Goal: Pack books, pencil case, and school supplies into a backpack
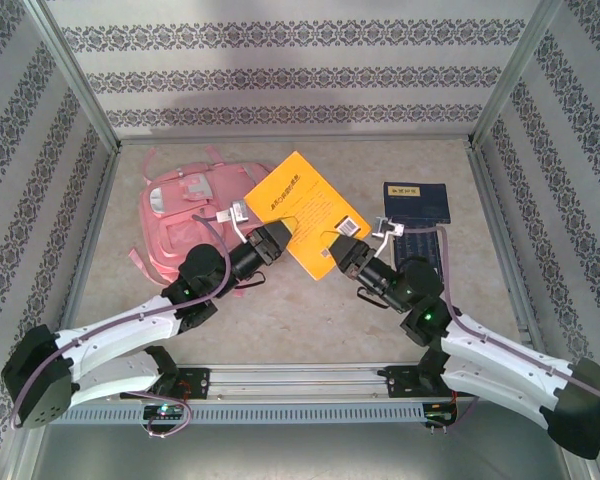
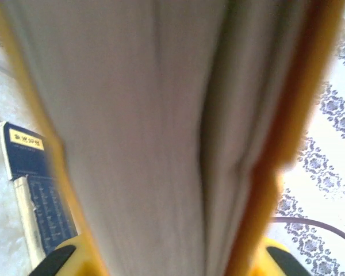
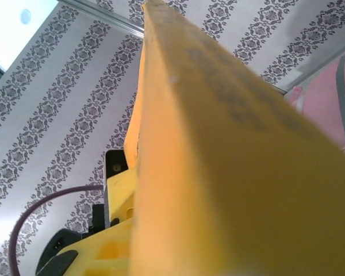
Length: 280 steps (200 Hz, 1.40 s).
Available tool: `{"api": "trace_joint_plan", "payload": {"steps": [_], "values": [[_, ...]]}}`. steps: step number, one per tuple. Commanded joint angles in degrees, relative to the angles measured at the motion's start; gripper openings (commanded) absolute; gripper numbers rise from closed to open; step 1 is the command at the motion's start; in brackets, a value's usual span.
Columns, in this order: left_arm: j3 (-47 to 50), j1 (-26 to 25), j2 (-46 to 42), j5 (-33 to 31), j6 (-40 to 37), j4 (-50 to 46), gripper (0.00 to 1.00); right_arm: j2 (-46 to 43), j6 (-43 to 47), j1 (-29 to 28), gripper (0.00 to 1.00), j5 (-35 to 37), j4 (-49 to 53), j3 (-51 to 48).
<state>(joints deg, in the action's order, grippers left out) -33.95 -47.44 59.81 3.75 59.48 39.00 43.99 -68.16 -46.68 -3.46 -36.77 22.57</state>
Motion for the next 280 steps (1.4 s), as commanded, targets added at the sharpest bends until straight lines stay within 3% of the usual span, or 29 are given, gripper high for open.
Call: {"api": "trace_joint_plan", "payload": {"steps": [1, 16, 40, 60, 114, 154, 198, 280], "values": [[-4.65, -0.11, -4.09, -3.75, -5.94, -17.85, 0.52, -7.25, 5.33, 1.60, 0.00, 8.89, 7.15, -1.06], [-8.98, 0.07, -5.31, -7.04, -11.45, -31.75, 0.65, -13.08, 7.88, 2.90, 0.00, 12.40, 19.68, -0.14], [-17.21, 1.42, -3.40, -14.25, -16.03, -50.06, 0.67, -20.38, 11.14, 5.76, 0.00, 15.93, 34.40, 1.12], [-22.26, 6.04, 2.08, -9.29, -17.20, -56.16, 0.66, -23.52, 12.76, 9.10, 0.00, 14.45, 42.05, 2.15], [-28.58, 20.65, 16.72, 6.74, -17.96, -51.38, 0.65, -27.35, 13.02, 13.77, 0.00, 8.89, 45.39, -0.39], [-37.79, 26.38, 29.25, 14.24, -19.48, -50.60, 0.62, -28.51, 12.80, 14.41, 0.00, 7.30, 45.71, -2.33], [-44.01, 29.07, 37.60, 13.81, -20.85, -53.10, 0.60, -29.83, 12.69, 15.79, 0.00, 5.65, 47.15, -2.53], [-46.19, 31.45, 44.77, 15.59, -19.86, -51.36, 0.59, -29.10, 12.04, 19.23, 0.00, 1.24, 45.79, -5.07]]}}
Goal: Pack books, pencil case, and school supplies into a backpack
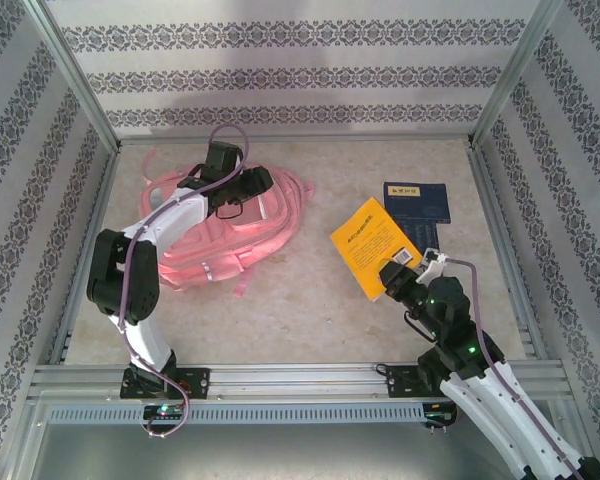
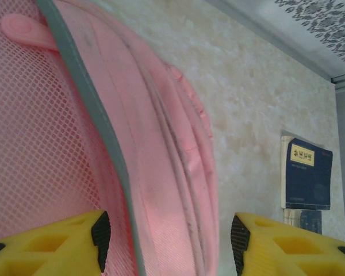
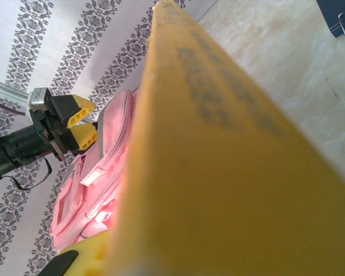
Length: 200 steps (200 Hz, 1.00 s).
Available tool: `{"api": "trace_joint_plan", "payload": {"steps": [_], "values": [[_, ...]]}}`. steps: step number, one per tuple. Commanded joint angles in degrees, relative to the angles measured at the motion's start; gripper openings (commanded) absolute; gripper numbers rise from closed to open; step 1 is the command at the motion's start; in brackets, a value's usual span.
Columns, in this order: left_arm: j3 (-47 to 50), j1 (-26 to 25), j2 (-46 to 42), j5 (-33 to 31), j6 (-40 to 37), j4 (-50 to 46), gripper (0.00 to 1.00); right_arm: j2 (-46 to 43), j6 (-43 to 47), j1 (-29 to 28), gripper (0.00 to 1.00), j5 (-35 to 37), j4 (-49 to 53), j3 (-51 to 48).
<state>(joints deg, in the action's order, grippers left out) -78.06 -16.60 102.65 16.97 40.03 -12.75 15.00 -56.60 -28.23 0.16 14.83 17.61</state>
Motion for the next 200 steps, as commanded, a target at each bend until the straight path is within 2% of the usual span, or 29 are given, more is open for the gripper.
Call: {"api": "trace_joint_plan", "payload": {"steps": [1, 22, 49, 91, 131, 176, 186, 200], "values": [[-2.09, 0.65, 1.98, 2.45, -0.36, 0.42, 0.59, -0.14, 0.41, 0.79, 0.00, -2.42, -5.79, -0.11], [-2.35, 0.69, 3.20, 3.49, 0.29, 1.73, 0.57, 0.47, 0.17, 1.11, 0.00, -3.14, -6.69, -0.71], [-3.47, 0.73, 3.97, 4.22, 0.14, 1.89, 0.49, 0.83, -0.68, 1.29, 0.00, -3.94, -7.57, -1.78], [-6.53, 0.72, 5.45, 4.19, -1.76, -1.14, 0.30, 0.55, -1.26, 1.42, 0.00, -3.86, -7.40, -2.73], [-12.03, 0.62, 9.85, 3.88, -3.37, -10.20, 0.31, 0.50, -0.80, 1.77, 0.00, -3.33, -6.21, -2.06], [-14.11, 0.58, 12.82, 3.73, -4.11, -13.72, 0.30, 0.38, -0.37, 2.52, 0.00, -3.49, -5.51, -1.99], [-14.67, 0.44, 13.35, 3.77, -4.56, -14.27, 0.24, 0.33, -0.36, 2.52, 0.00, -3.50, -5.27, -2.00], [-16.11, 0.39, 14.34, 4.23, -5.75, -15.63, 0.09, 0.05, 0.28, 2.71, 0.00, -3.12, -4.61, -2.00]]}}
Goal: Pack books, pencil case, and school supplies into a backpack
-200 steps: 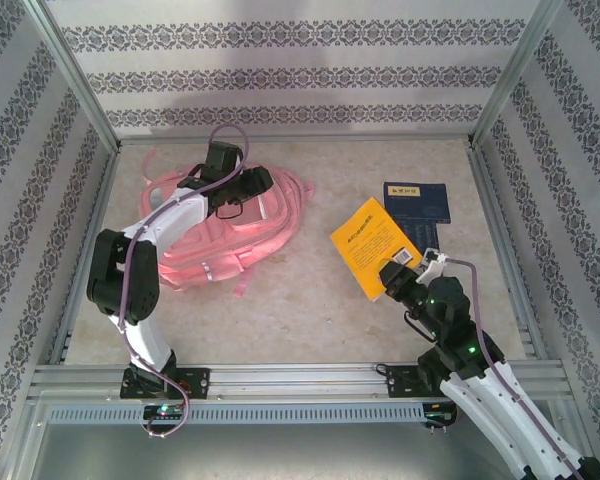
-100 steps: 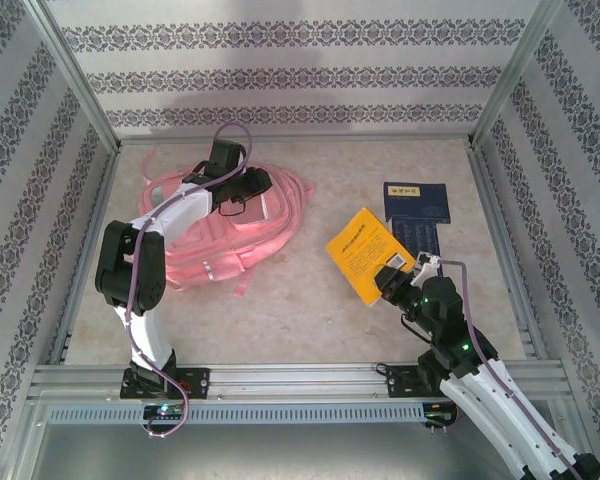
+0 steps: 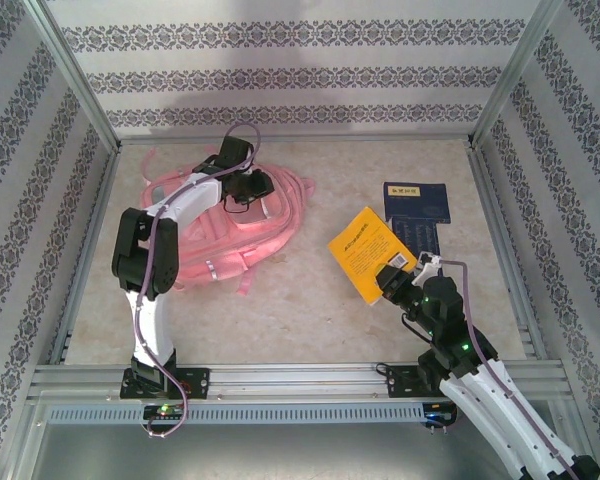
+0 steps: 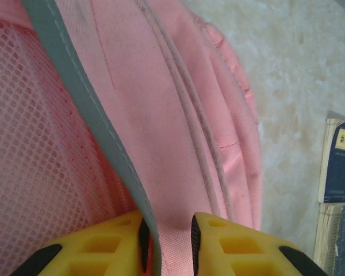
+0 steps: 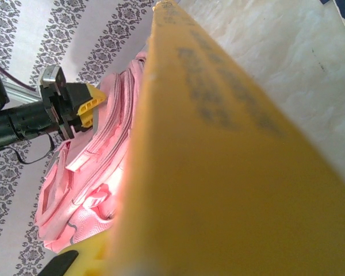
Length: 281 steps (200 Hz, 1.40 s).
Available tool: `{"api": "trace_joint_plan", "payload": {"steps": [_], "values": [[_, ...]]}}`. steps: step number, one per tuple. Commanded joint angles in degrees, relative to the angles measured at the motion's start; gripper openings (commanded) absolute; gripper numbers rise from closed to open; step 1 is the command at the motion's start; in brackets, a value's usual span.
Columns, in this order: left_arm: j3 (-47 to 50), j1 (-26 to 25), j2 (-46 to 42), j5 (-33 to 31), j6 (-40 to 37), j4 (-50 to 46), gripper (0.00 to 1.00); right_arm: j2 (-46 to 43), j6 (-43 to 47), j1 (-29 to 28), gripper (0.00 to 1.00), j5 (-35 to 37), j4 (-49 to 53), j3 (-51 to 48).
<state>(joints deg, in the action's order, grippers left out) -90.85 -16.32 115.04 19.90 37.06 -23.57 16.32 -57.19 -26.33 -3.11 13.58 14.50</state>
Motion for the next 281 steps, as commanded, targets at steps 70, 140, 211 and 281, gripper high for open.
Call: {"api": "trace_joint_plan", "payload": {"steps": [70, 140, 211, 281], "values": [[-17.70, -8.12, 6.60, 5.38, -11.95, -16.94, 0.00, 3.53, 11.28, 1.56, 0.00, 8.47, 9.03, 10.61], [-16.38, -22.05, 0.89, 5.80, -15.58, -25.01, 0.00, 9.51, 17.64, 1.86, 0.00, 17.84, 15.68, 16.29], [-22.22, -21.25, -12.33, 6.26, -19.07, -34.86, 0.00, 13.52, 20.51, 1.98, 0.00, 20.94, 14.02, 18.70], [-31.24, -14.81, -14.17, 11.74, -24.38, -40.87, 0.00, 16.18, 21.07, 1.95, 0.00, 6.46, 12.57, 21.56]]}}
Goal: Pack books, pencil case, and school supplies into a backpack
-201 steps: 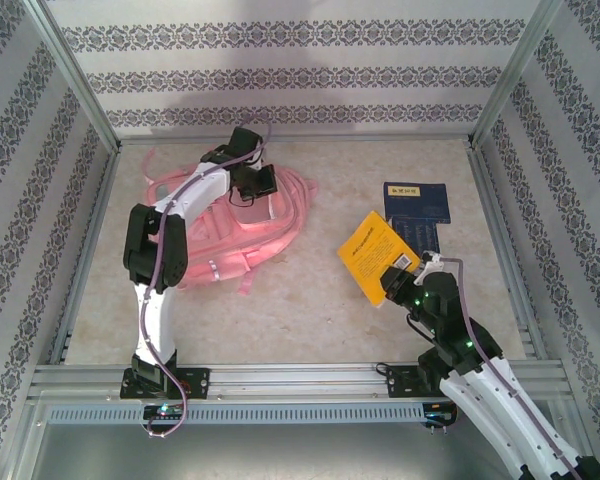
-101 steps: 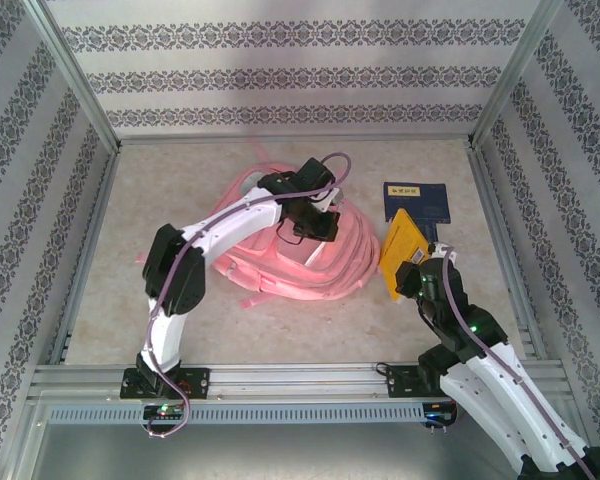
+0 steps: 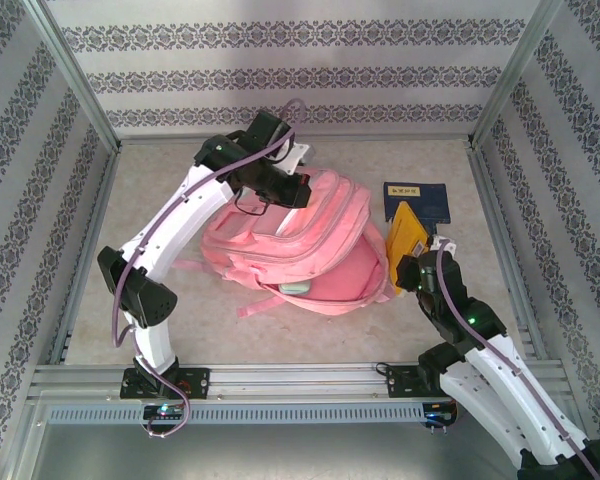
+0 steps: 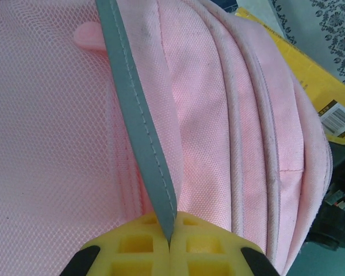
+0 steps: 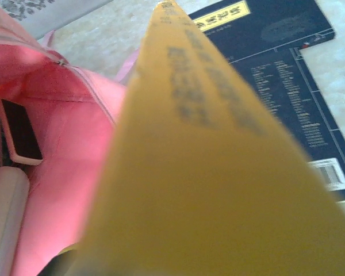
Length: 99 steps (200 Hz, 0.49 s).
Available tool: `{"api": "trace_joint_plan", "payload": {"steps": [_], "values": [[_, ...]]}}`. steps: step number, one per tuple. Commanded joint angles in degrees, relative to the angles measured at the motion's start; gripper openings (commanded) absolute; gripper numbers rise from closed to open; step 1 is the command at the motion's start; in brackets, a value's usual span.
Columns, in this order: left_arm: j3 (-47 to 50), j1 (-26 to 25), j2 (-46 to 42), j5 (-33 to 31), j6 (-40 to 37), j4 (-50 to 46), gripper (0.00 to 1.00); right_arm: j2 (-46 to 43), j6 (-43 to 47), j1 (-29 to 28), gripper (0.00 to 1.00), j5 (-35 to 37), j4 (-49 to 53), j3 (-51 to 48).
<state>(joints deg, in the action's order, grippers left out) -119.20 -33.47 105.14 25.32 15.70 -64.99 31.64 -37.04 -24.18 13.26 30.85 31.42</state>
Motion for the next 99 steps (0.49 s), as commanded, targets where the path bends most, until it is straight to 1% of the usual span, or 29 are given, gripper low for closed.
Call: {"api": "trace_joint_plan", "payload": {"steps": [1, 17, 25, 47, 66, 73, 99], "values": [[-2.89, 2.44, -4.30, 6.54, -3.08, 0.69, 0.00, 0.85, 0.92, -0.19, 0.00, -9.91, -4.70, 4.65], [-1.83, 4.26, -5.31, 10.78, -2.96, 3.71, 0.00, 0.68, 1.91, -0.17, 0.00, -14.27, -4.16, 5.85], [-0.50, 5.44, -5.90, 14.36, -2.72, 6.19, 0.00, 0.53, 2.74, -0.16, 0.00, -16.19, -3.58, 6.61], [4.29, 9.40, -7.64, 23.95, 1.30, 15.29, 0.00, -0.45, 4.56, -0.16, 0.00, -19.26, -0.07, 9.82], [4.50, 11.08, -7.52, 28.31, 2.83, 18.72, 0.00, -2.05, 4.53, -0.17, 0.00, -22.77, 0.46, 10.97], [3.80, 11.36, -7.05, 29.31, 2.99, 18.87, 0.00, -2.49, 4.28, -0.16, 0.00, -22.55, 1.24, 11.46], [0.79, 12.16, -4.76, 34.48, 2.55, 17.74, 0.00, -4.12, 4.11, -0.23, 0.00, -17.73, 7.59, 14.16]]}}
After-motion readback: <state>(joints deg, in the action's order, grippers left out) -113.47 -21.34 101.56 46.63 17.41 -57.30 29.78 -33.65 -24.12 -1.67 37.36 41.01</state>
